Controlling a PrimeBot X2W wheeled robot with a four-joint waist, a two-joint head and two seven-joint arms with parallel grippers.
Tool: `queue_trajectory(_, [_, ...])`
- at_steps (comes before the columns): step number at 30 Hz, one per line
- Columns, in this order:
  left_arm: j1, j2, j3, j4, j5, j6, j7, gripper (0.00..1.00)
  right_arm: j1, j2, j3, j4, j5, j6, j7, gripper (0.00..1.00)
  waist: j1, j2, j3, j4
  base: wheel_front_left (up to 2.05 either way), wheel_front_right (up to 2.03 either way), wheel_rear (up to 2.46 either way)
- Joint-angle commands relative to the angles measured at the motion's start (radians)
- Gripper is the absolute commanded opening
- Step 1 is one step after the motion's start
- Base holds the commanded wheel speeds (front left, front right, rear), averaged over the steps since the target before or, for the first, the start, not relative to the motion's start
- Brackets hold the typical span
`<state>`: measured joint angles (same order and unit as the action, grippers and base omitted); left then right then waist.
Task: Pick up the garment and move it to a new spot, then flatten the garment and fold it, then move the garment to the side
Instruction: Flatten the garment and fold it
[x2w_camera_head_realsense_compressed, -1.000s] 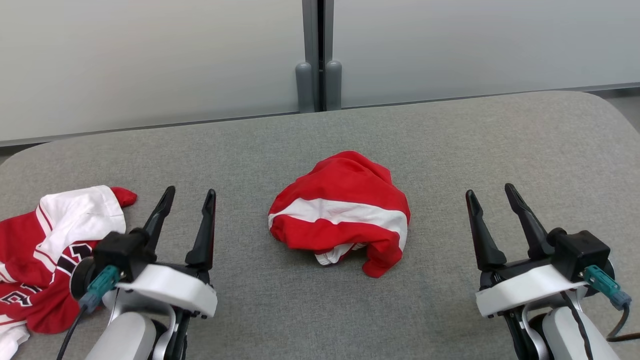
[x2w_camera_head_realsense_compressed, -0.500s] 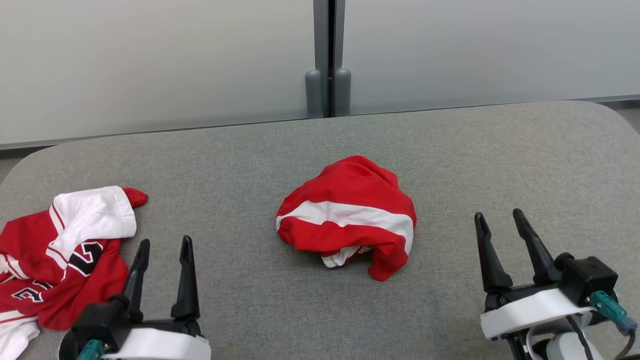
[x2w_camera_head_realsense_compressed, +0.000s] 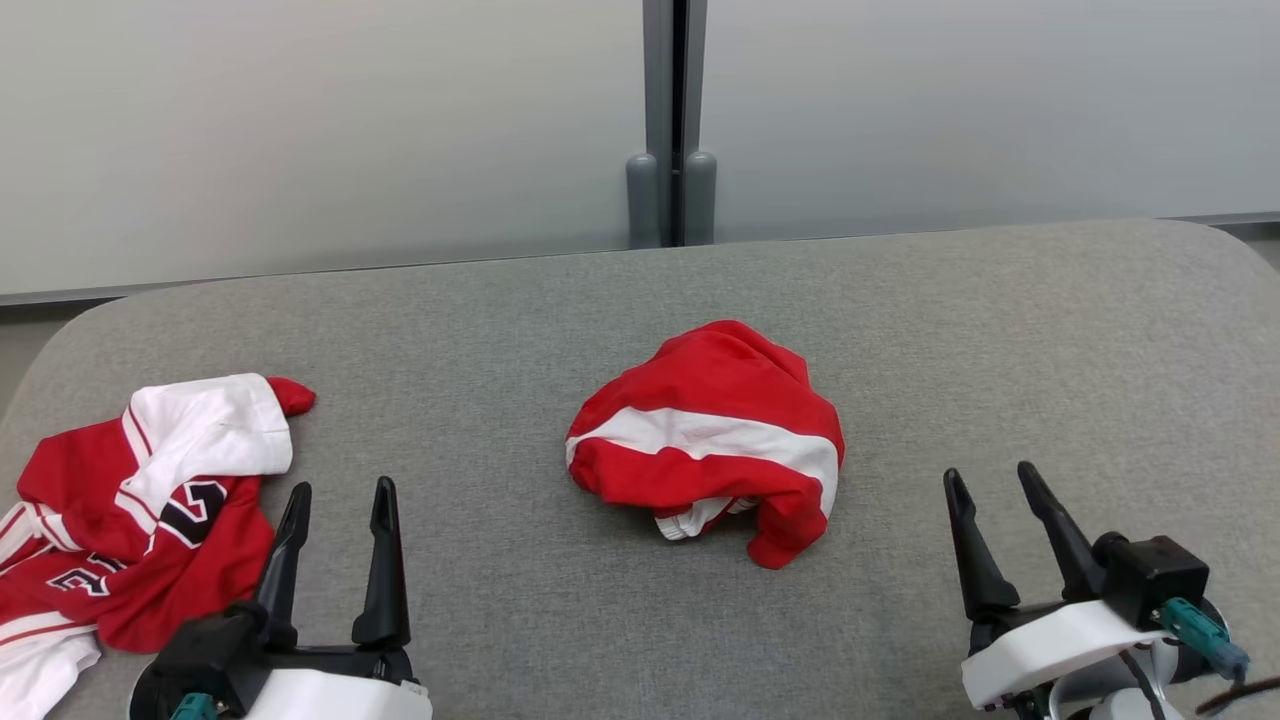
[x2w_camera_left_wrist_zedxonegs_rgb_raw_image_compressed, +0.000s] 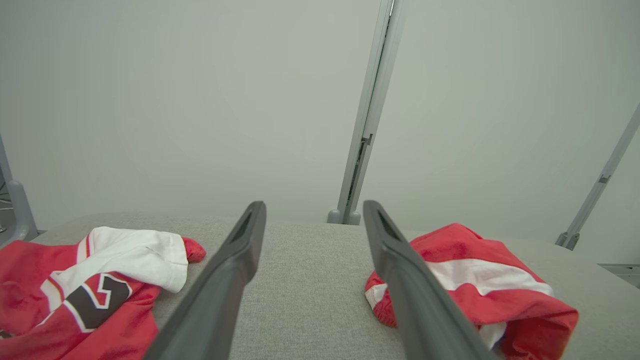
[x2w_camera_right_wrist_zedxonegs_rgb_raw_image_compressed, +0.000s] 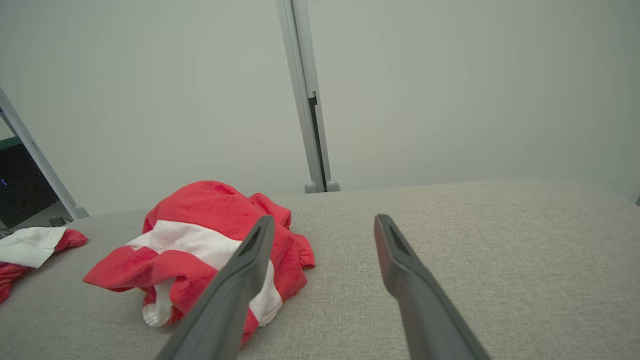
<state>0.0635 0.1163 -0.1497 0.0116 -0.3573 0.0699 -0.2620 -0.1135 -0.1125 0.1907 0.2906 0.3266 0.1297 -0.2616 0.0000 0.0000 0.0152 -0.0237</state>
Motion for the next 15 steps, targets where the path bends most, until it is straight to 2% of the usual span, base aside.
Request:
queue_trajectory(1, [0.006, -0.001, 0.005, 0.004, 0.011, -0.012, -0.003, 1.0, -0.013, -0.013, 0.004, 0.025, 0.009, 0.002, 0.01, 1.0, 0.0, 0.0, -0.002, 0.012, 0.0, 0.0, 0.0])
queue_trajectory(7, [-0.008, -0.015, 0.012, 0.008, 0.025, -0.033, -0.003, 1.0, -0.069, -0.023, 0.032, 0.144, 0.035, 0.002, 0.13, 1.0, 0.0, 0.0, 0.006, 0.052, 0.0, 0.0, 0.0])
queue_trajectory(15, [-0.041, -0.029, 0.016, 0.029, 0.031, -0.052, -0.003, 1.0, -0.182, -0.017, 0.038, 0.326, 0.113, 0.002, 0.268, 1.0, 0.0, 0.0, 0.048, 0.16, 0.0, 0.0, 0.0])
